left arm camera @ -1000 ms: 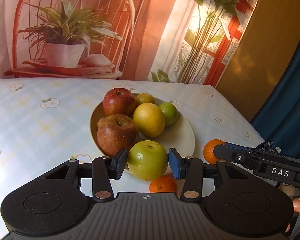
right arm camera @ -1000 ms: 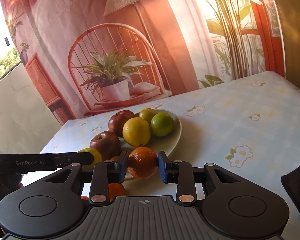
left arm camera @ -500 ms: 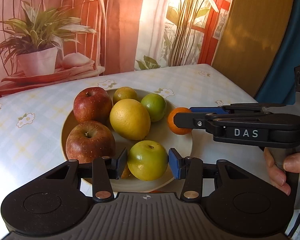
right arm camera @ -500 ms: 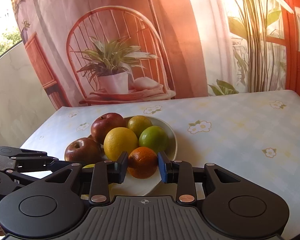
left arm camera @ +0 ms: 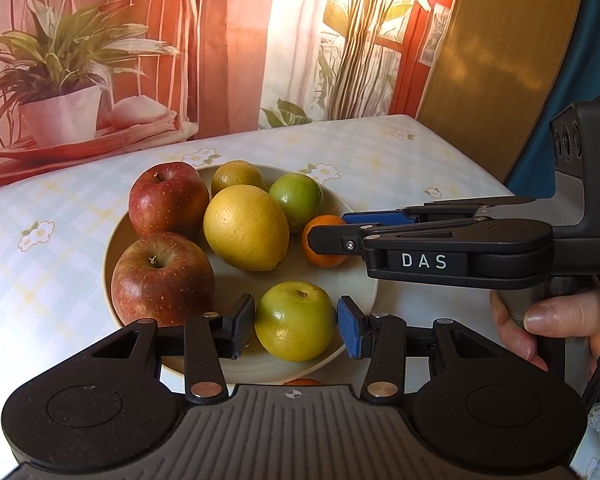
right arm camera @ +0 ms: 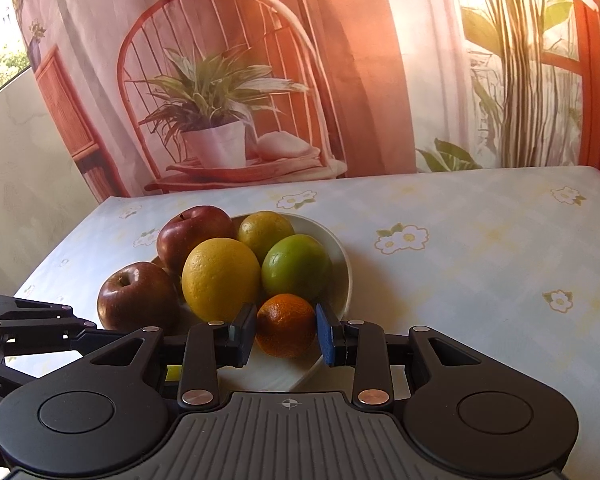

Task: Organize fruits
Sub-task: 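Open both grippers to set the tangerine and green apple on the plate, then move the right gripper to the remaining lemon while the left gripper approaches a tangerine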

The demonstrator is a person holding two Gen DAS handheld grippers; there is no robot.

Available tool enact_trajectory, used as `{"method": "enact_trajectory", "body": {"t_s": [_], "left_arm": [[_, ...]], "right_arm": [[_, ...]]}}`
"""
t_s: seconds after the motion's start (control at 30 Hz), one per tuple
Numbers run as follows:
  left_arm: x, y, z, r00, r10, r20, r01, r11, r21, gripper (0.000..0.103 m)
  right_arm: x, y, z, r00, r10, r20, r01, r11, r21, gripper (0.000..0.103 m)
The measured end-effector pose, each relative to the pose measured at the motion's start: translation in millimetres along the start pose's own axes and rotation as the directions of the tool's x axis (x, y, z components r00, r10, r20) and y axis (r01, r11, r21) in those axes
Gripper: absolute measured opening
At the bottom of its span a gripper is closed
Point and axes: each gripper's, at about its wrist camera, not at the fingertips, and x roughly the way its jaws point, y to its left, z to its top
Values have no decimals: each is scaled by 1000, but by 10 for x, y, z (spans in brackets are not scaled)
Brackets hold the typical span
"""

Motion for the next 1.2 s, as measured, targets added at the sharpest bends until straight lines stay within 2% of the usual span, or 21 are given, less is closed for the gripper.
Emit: {"method": "enact_trajectory", "body": {"t_s": [0.2,0.37,0.63,0.93,1.2], "left_arm": [[-153,34,-1,999,2,41,-1,1000,-26,48],[-346,63,-46,997,16,72,-13,999,-43,48],[-791,256,-235,987,106,119,-89,986,-142,48],[-1121,499,-499,977,175,122,-144,963,-228,48],[-1291,450,-671,974,164,156,-129,968,-217,48]], "right_arm": [[-32,20,19,1000,-18,16,18,1000,17,32],[-231,33,-25,998,-14,56,12,999,48,32],[-679,194,-269,993,-20,113,8,994,108,32],[-1042,484,-560,993,-43,112,29,991,130,32],[-1207,753,-769,994,-73,79,67,995,74,33]]}}
